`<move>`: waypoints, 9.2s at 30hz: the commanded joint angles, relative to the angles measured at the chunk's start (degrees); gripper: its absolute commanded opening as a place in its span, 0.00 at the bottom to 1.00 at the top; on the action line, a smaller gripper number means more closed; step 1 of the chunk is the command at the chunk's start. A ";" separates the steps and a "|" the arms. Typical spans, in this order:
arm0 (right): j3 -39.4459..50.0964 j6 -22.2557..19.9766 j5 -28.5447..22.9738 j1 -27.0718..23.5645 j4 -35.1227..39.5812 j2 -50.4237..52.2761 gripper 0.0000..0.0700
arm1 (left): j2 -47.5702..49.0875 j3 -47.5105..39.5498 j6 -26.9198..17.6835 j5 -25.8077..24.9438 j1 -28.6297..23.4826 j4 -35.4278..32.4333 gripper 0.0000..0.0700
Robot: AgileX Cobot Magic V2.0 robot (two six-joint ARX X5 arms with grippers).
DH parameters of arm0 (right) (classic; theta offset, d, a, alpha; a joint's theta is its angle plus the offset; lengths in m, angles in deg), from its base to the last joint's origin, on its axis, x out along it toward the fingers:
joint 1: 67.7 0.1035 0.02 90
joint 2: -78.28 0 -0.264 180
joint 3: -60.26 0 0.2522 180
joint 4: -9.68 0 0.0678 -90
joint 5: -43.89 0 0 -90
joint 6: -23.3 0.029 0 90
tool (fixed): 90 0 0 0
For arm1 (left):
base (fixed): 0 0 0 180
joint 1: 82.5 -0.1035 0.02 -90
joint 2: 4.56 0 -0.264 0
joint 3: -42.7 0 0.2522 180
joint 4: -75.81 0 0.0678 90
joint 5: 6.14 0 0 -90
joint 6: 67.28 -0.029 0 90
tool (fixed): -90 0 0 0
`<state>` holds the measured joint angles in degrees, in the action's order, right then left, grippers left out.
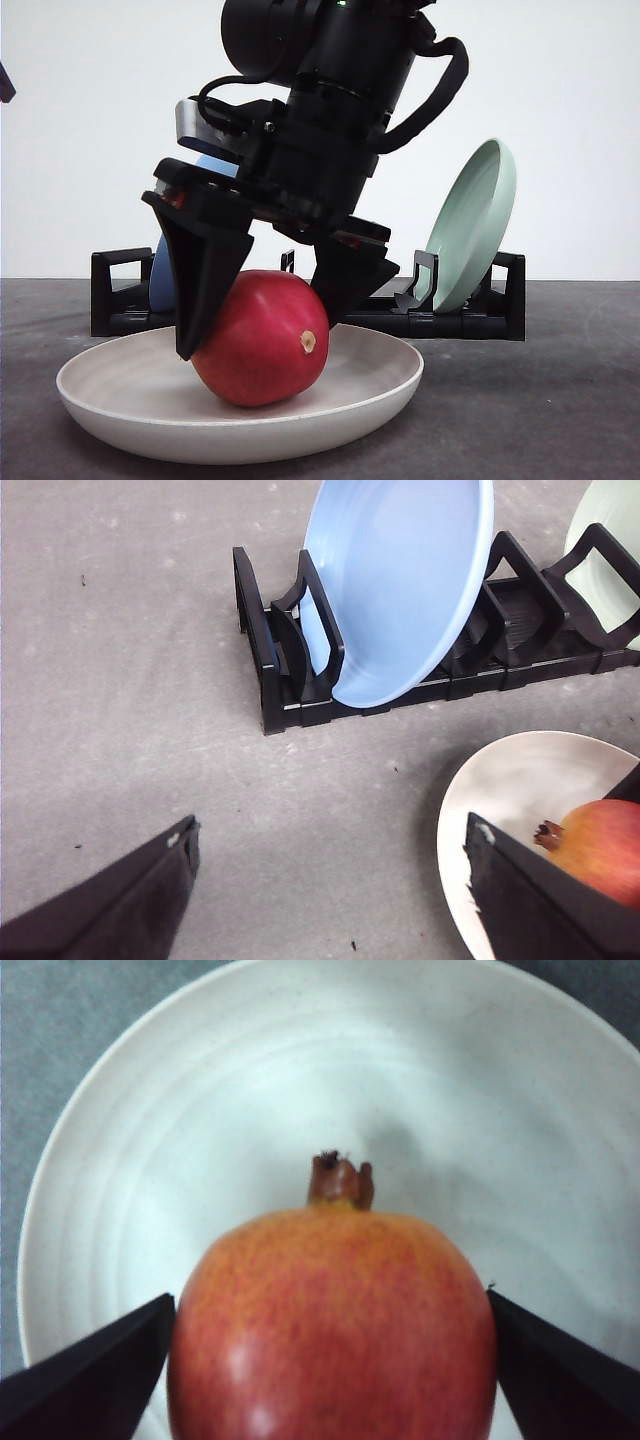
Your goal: Place pomegranate in white plate
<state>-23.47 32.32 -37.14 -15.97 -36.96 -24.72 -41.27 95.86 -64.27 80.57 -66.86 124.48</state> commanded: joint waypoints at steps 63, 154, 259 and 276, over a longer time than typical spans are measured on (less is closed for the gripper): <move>35.17 -1.33 7.52 -40.50 14.01 51.06 0.02 | -0.17 0.50 2.45 -0.15 0.13 1.41 0.00; 69.35 -8.92 -5.91 -51.97 30.52 101.17 0.02 | 36.48 -38.71 -0.44 0.98 -13.70 -25.57 0.00; 69.36 -9.01 -9.01 -52.13 30.34 102.79 0.02 | 36.48 -38.71 -0.44 1.00 -13.70 -25.62 0.00; 69.36 -9.01 -9.01 -52.13 30.34 102.79 0.02 | 36.48 -38.71 -0.44 0.98 -13.70 -25.62 0.00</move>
<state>45.67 22.70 -45.94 -68.08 -7.08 78.14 -4.81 57.67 -64.29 81.53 -80.59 99.63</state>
